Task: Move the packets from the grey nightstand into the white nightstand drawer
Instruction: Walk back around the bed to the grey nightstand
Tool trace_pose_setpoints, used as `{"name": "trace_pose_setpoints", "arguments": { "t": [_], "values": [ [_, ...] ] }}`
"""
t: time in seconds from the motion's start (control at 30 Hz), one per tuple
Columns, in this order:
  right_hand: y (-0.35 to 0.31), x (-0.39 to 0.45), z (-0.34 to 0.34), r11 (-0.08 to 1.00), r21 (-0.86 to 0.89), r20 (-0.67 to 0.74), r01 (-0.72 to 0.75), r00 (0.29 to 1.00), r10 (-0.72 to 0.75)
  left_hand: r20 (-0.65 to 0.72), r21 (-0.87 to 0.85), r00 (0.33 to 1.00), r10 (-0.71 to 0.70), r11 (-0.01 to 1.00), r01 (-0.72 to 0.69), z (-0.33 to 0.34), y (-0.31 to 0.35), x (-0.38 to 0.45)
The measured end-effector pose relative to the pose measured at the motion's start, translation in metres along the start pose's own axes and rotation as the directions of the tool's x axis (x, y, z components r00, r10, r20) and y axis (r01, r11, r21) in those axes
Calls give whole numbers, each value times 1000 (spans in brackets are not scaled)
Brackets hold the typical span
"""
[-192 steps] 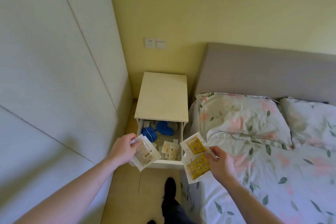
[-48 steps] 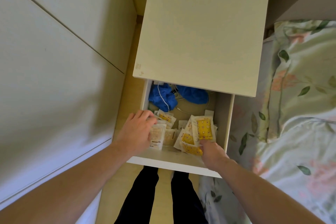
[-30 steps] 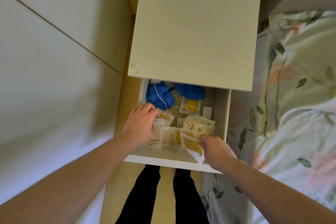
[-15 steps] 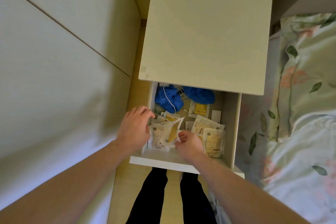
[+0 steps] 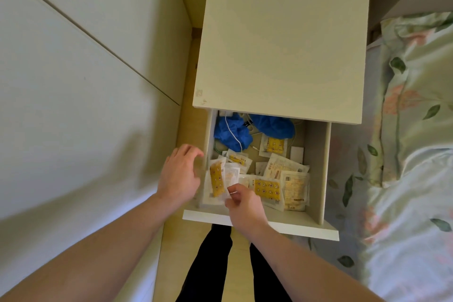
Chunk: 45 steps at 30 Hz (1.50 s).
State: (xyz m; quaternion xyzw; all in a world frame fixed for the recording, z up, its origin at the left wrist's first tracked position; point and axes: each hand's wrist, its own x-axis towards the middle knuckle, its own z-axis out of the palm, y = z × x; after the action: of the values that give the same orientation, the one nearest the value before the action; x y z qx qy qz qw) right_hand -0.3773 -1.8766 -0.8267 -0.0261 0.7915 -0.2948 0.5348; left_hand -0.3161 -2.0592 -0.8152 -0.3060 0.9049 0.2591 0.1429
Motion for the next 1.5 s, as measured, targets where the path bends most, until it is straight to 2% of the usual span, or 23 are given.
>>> {"name": "trace_pose_setpoints", "arguments": {
  "t": [0.13, 0.23, 0.43, 0.57, 0.73, 0.9, 1.1, 1.33, 1.4, 1.5],
  "values": [
    [1, 2, 2, 956, -289, 58, -57, 995, 76, 30, 52, 999, 20, 998, -22, -6, -14, -4],
    [0, -4, 2, 930, -361, 60, -66, 994, 94, 58, 83, 997, 49, 995, -54, -10, -15, -9],
    [-5, -49, -29, 937, -348, -34, -25, 999, 14, 110, 94, 985, 130, 986, -140, -36, 11, -34],
    [-18, -116, -69, 945, -326, -149, 0, 988, -51, 224, 102, 961, 164, 976, -191, -65, 51, -74],
    [-27, -234, -106, 980, -200, -313, 22, 946, -85, 261, 88, 936, 234, 960, -265, -120, 113, -148],
    [-6, -341, -117, 993, -87, -466, 84, 877, -115, 241, 99, 895, 376, 908, -408, -163, 177, -213],
    [70, -463, -115, 993, -8, -639, 117, 763, -95, 288, 173, 771, 568, 761, -626, -171, 263, -296],
    [208, -630, -90, 987, 89, -777, 135, 629, -16, 354, 212, 603, 715, 567, -796, -125, 373, -449],
    [246, -674, -85, 984, 139, -809, 114, 586, 46, 381, 200, 540, 751, 503, -841, -106, 402, -498],
    [297, -732, -80, 969, 213, -853, 124, 508, 123, 443, 167, 399, 803, 364, -916, -78, 443, -557]
  ]
}}
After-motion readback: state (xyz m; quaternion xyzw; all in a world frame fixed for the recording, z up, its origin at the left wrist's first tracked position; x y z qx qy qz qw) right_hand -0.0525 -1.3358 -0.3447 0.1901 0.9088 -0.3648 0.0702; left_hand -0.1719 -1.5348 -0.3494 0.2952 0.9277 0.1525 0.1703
